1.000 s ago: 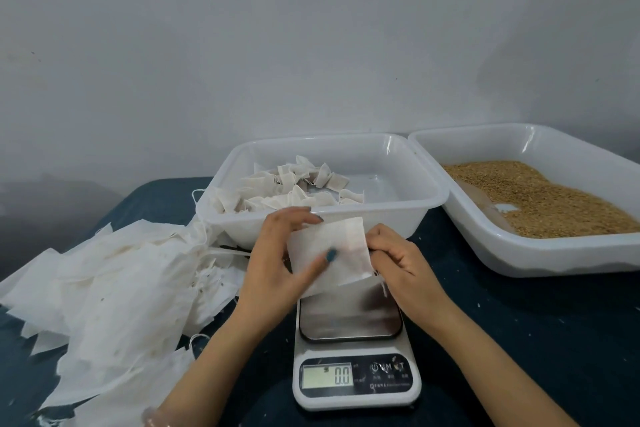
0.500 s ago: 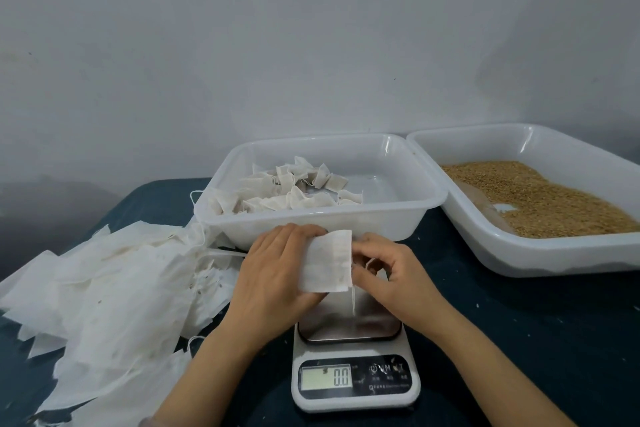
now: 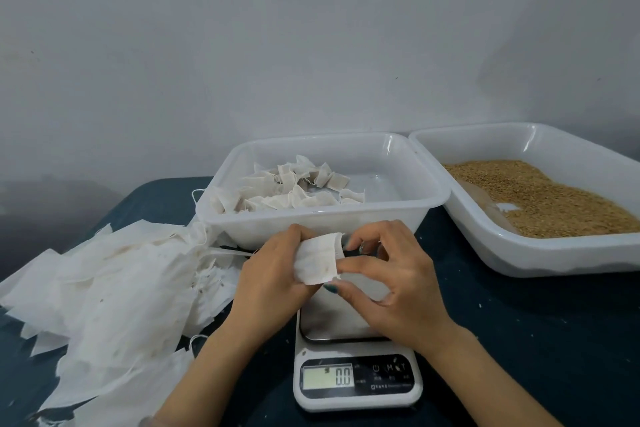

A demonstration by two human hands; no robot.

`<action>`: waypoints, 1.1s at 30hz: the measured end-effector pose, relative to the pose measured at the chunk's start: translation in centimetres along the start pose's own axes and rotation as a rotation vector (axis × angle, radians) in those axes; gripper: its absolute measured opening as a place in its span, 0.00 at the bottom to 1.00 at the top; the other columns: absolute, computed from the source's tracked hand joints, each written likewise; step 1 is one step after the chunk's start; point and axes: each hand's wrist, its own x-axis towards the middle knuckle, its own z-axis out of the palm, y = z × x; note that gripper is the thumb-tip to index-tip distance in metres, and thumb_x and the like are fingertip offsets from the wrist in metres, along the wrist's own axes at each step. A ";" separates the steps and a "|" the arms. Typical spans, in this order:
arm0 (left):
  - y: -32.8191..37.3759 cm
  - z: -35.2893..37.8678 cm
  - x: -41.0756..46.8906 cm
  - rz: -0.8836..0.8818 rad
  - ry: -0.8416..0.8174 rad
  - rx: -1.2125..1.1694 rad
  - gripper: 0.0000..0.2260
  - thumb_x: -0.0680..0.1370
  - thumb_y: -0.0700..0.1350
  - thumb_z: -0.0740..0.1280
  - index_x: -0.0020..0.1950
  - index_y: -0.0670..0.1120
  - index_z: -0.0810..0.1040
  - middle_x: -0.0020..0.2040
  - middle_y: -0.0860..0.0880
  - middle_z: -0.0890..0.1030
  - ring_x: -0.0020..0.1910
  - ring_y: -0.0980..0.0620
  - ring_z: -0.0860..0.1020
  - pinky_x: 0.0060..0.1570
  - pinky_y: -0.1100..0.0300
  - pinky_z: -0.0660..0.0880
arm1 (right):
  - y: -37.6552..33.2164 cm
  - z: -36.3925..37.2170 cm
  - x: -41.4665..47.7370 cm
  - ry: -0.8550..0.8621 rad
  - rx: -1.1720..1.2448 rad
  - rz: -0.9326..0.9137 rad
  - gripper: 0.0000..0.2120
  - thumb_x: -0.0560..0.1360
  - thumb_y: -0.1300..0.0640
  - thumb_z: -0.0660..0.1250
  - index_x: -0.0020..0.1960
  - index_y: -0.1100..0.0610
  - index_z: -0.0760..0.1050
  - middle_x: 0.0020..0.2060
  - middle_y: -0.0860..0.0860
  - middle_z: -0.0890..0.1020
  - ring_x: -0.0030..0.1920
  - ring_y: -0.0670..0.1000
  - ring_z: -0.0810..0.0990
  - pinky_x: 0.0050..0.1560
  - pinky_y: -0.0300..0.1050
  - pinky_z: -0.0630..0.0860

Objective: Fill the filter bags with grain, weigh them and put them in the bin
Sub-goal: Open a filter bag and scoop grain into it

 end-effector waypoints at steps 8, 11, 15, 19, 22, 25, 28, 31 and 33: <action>0.2 0.3 -0.2 0.060 -0.032 0.087 0.18 0.67 0.60 0.61 0.53 0.53 0.74 0.44 0.57 0.78 0.45 0.57 0.74 0.40 0.56 0.73 | -0.3 0.2 0.0 -0.072 -0.043 -0.068 0.10 0.75 0.48 0.73 0.46 0.54 0.83 0.46 0.46 0.82 0.46 0.50 0.75 0.44 0.43 0.75; 0.3 0.2 -0.3 0.101 -0.029 0.112 0.23 0.65 0.63 0.60 0.55 0.53 0.75 0.46 0.57 0.79 0.46 0.56 0.75 0.41 0.58 0.72 | 0.0 0.2 -0.1 -0.123 -0.150 -0.102 0.09 0.76 0.49 0.71 0.44 0.55 0.80 0.45 0.47 0.81 0.47 0.50 0.75 0.42 0.42 0.74; 0.5 0.1 -0.2 0.097 -0.048 0.064 0.23 0.64 0.65 0.64 0.56 0.57 0.74 0.48 0.62 0.78 0.49 0.62 0.73 0.42 0.73 0.66 | 0.1 0.2 -0.1 -0.137 -0.211 -0.136 0.12 0.79 0.46 0.67 0.45 0.55 0.80 0.41 0.47 0.80 0.44 0.51 0.75 0.39 0.43 0.73; 0.8 0.0 -0.2 0.112 -0.059 -0.033 0.20 0.65 0.62 0.67 0.55 0.61 0.72 0.50 0.66 0.77 0.51 0.64 0.75 0.46 0.71 0.69 | 0.1 0.1 -0.1 -0.140 -0.200 -0.136 0.12 0.80 0.48 0.66 0.46 0.55 0.80 0.40 0.48 0.80 0.43 0.51 0.75 0.38 0.47 0.74; 0.8 -0.1 -0.3 0.113 -0.075 -0.072 0.20 0.66 0.62 0.69 0.55 0.61 0.73 0.51 0.66 0.78 0.52 0.63 0.76 0.48 0.68 0.71 | 0.1 -0.1 0.0 -0.129 -0.195 -0.146 0.08 0.79 0.52 0.68 0.46 0.55 0.80 0.40 0.48 0.80 0.43 0.52 0.75 0.37 0.47 0.73; 0.6 -0.1 -0.2 0.094 -0.106 -0.049 0.21 0.65 0.66 0.67 0.54 0.59 0.75 0.48 0.65 0.77 0.50 0.66 0.74 0.46 0.72 0.69 | 0.0 -0.1 0.0 -0.109 -0.183 -0.166 0.07 0.79 0.53 0.69 0.44 0.55 0.81 0.42 0.47 0.81 0.43 0.52 0.76 0.38 0.46 0.73; 0.3 0.1 0.0 0.093 -0.112 -0.009 0.20 0.65 0.66 0.65 0.51 0.57 0.76 0.44 0.64 0.75 0.45 0.66 0.72 0.42 0.72 0.66 | -0.1 -0.2 0.1 -0.099 -0.200 -0.181 0.08 0.79 0.52 0.68 0.44 0.55 0.81 0.44 0.48 0.82 0.45 0.52 0.76 0.40 0.43 0.72; 0.2 0.1 0.0 0.124 -0.064 0.029 0.21 0.67 0.66 0.64 0.51 0.53 0.76 0.42 0.65 0.72 0.44 0.64 0.69 0.40 0.72 0.65 | -0.1 -0.2 0.2 -0.094 -0.231 -0.181 0.09 0.79 0.51 0.68 0.44 0.54 0.81 0.45 0.48 0.82 0.46 0.53 0.76 0.41 0.43 0.72; 0.3 0.0 -0.1 0.168 -0.030 0.059 0.23 0.68 0.66 0.63 0.51 0.50 0.77 0.43 0.64 0.72 0.45 0.62 0.69 0.40 0.69 0.67 | -0.1 -0.2 0.2 -0.100 -0.237 -0.176 0.08 0.79 0.51 0.69 0.44 0.53 0.81 0.46 0.48 0.82 0.46 0.53 0.76 0.40 0.44 0.72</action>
